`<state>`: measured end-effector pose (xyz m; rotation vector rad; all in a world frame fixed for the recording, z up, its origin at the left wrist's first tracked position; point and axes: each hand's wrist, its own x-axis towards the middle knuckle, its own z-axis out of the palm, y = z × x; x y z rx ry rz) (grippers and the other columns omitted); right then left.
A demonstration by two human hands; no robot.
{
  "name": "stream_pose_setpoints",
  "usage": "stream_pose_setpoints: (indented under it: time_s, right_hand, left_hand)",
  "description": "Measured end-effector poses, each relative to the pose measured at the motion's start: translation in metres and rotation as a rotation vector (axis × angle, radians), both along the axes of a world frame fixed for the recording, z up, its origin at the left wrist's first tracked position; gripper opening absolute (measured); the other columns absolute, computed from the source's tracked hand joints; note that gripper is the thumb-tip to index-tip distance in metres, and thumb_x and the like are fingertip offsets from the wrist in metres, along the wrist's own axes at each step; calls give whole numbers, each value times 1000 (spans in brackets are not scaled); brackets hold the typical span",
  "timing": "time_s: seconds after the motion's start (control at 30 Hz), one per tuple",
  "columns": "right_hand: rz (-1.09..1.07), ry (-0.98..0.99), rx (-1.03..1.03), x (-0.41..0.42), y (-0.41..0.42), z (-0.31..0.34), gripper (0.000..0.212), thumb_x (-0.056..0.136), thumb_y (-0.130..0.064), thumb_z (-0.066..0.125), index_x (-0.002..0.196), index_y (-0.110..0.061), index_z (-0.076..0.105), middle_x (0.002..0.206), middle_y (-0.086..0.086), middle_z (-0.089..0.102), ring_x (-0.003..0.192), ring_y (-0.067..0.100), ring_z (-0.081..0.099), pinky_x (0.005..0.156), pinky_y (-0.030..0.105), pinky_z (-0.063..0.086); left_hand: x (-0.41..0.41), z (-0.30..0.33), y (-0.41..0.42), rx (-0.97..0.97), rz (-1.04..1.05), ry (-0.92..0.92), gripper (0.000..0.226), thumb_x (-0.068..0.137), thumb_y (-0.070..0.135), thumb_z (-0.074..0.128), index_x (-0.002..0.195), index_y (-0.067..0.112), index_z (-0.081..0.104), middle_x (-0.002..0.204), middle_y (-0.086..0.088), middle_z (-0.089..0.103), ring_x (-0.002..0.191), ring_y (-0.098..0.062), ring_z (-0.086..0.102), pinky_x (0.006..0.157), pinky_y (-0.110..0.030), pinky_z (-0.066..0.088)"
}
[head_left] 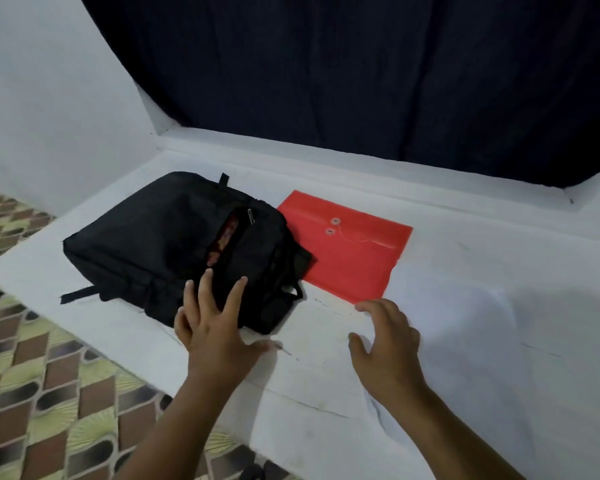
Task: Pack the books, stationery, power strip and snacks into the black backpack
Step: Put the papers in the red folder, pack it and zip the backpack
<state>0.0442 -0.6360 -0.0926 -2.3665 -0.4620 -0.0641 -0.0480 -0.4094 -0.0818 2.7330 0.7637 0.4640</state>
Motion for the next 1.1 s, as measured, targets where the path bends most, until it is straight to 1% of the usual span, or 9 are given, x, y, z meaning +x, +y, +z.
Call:
stream_pose_setpoints:
  time_s: [0.13, 0.23, 0.27, 0.37, 0.5, 0.57, 0.7, 0.9, 1.1]
  right_hand:
    - [27, -20, 38, -2, 41, -1, 41, 82, -17, 73, 114, -32, 53, 121, -17, 51, 116, 10, 52, 99, 34, 32]
    - [-8, 3, 37, -1, 64, -3, 41, 81, -16, 72, 114, -33, 54, 121, -17, 51, 117, 10, 51, 100, 35, 34]
    - [-30, 19, 32, 0, 71, -3, 40, 82, -17, 72, 113, -34, 53, 121, -16, 51, 117, 9, 51, 99, 33, 33]
    - [-82, 44, 32, -3, 92, -3, 38, 84, -16, 71, 112, -33, 53, 121, -14, 54, 116, 10, 51, 97, 31, 31]
    - [-92, 46, 77, -11, 118, -3, 41, 84, -17, 73, 113, -35, 50, 122, -16, 56, 117, 9, 52, 101, 34, 34]
    - [-93, 52, 76, -13, 130, -3, 41, 85, -18, 73, 116, -34, 51, 124, -16, 57, 119, 10, 51, 105, 36, 34]
    - [-30, 55, -61, -22, 153, -5, 43, 90, -26, 66, 130, -29, 51, 140, -9, 50, 134, 15, 43, 111, 37, 31]
    - [-32, 191, -430, 1, 166, -14, 63, 101, -53, 34, 156, -31, 12, 166, -2, -8, 153, 23, -9, 122, 47, 6]
    - [-130, 234, -569, 41, 158, -11, 67, 99, -61, 15, 158, -29, 5, 167, -1, -1, 153, 22, -5, 122, 52, 9]
  left_hand:
    - [5, -3, 56, 75, 19, 25, 108, 40, 68, 88, 137, 37, 54, 167, -12, 4, 152, -40, -8, 117, -60, 3]
    - [14, -10, 85, 126, -85, -32, 56, 57, 71, 79, 104, 42, 72, 167, -7, 11, 152, -42, -9, 117, -54, -2]
    - [16, -13, 90, 155, -127, -46, 40, 67, 70, 69, 92, 39, 75, 165, -6, 23, 152, -46, -3, 116, -54, 1]
    - [21, -9, 101, 194, -183, -109, 44, 86, 59, 48, 77, 24, 74, 134, -1, 65, 143, -53, 28, 105, -53, 22]
    - [34, 33, 133, 108, -183, -325, 38, 93, 45, 50, 91, 14, 73, 99, -1, 74, 95, -34, 70, 78, -41, 43]
    - [42, 56, 154, -1, -159, -388, 31, 97, 37, 58, 95, 9, 71, 94, -3, 69, 77, -29, 66, 67, -33, 44]
    - [50, 75, 187, -218, -97, -468, 19, 96, 24, 65, 94, 6, 70, 91, -3, 65, 83, -21, 59, 75, -29, 41]
    - [58, 80, 209, -493, -37, -510, 36, 97, 25, 62, 64, 20, 49, 64, 4, 50, 61, -7, 45, 62, -23, 35]
    - [66, 78, 224, -581, -40, -526, 40, 97, 25, 62, 67, 3, 51, 64, -16, 51, 55, -8, 39, 54, -18, 34]
